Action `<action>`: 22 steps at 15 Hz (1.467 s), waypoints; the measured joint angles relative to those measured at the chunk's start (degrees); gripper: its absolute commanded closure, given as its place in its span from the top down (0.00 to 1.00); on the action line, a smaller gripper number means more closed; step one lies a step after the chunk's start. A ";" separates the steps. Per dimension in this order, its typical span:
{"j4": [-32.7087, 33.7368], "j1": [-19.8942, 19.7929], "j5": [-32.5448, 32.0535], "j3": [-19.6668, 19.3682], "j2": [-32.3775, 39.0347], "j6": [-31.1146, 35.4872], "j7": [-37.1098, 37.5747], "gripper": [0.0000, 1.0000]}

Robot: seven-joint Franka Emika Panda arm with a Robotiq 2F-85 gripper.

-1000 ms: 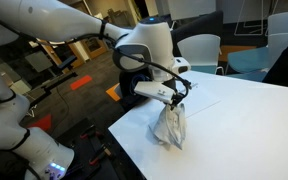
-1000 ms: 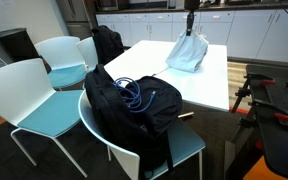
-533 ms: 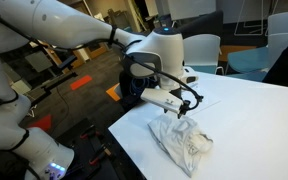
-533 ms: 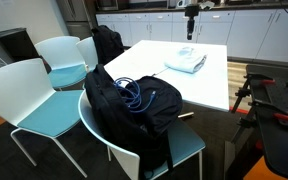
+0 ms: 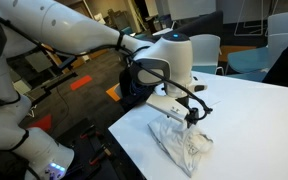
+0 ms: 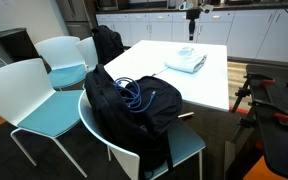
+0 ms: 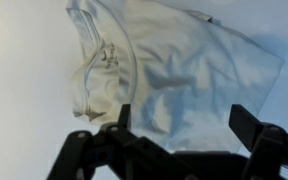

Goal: Put the bottle and cable in the bag

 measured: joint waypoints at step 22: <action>0.83 -5.49 4.56 3.73 6.69 13.45 3.79 1.00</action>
